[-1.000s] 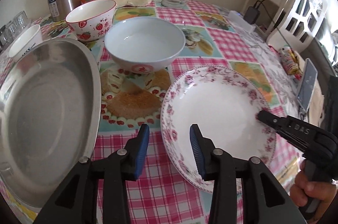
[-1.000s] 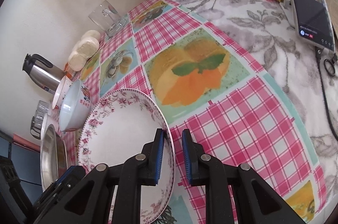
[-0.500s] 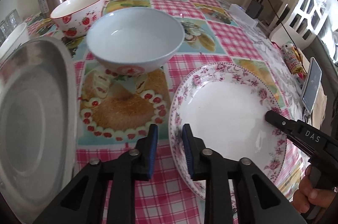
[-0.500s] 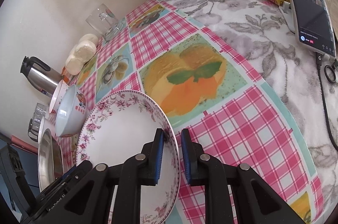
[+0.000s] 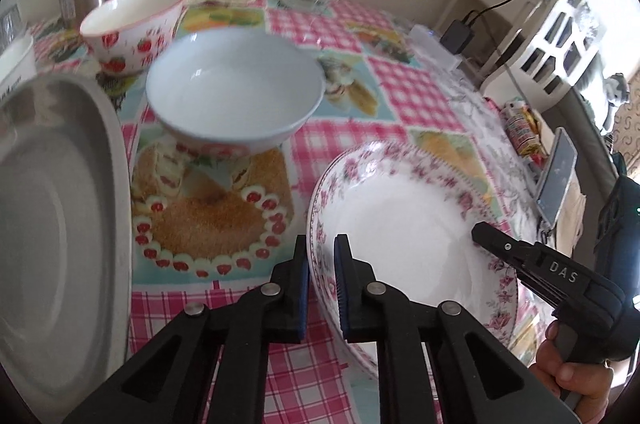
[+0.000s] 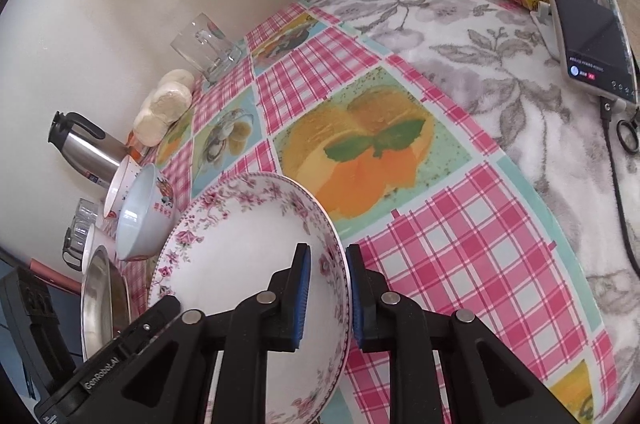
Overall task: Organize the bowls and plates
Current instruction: 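Carry the floral plate with both grippers over the steel tray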
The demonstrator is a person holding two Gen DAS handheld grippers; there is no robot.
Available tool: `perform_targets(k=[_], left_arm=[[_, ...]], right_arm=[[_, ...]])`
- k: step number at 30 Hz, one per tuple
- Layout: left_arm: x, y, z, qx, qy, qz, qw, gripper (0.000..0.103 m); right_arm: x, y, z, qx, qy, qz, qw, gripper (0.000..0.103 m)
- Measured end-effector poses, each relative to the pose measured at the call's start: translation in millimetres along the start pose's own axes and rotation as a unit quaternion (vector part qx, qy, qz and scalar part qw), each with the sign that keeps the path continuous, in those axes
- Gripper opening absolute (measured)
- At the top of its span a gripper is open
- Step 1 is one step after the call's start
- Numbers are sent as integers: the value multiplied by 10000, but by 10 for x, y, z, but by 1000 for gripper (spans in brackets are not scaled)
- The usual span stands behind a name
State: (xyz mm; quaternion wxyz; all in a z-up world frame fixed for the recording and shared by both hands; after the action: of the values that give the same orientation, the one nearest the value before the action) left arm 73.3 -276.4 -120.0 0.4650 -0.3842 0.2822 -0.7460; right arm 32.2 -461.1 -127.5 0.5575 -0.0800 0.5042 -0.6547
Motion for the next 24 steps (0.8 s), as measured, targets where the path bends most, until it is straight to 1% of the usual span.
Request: perform_targets(k=[3, 8, 16, 19, 24], left_arm=[[26, -64, 57, 107, 61, -45, 9999, 12], [6, -194, 164, 253, -45, -182, 9995, 12], [-40, -543, 391, 648, -96, -345, 9973, 12], [-120, -669, 475, 765, -210, -412, 9960, 12], [-352, -870, 560, 889, -547, -581, 9928, 12]], right_arm=[[-28, -68, 41, 107, 4, 54, 9999, 19], [-128, -173, 101, 252, -96, 149, 9995, 20], [-460, -462, 261, 664, -393, 327, 9965, 20], [-625, -561, 289, 810, -528, 433, 9944, 20], [-937, -709, 275, 997, -800, 607, 9899, 20]])
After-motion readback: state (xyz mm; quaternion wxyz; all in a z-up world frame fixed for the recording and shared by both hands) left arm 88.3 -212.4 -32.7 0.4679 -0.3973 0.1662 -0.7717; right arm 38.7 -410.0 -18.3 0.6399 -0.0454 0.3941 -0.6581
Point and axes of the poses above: each gripper's, at about its wrist camera, not at the fingertips, and y roughly the way its jaws point, x to its right, z to its top, the point moved 10 cm from there along y, roughly the way its jaws point, and after that the axes turned 4 degrees about x, right-handed, at the moved point
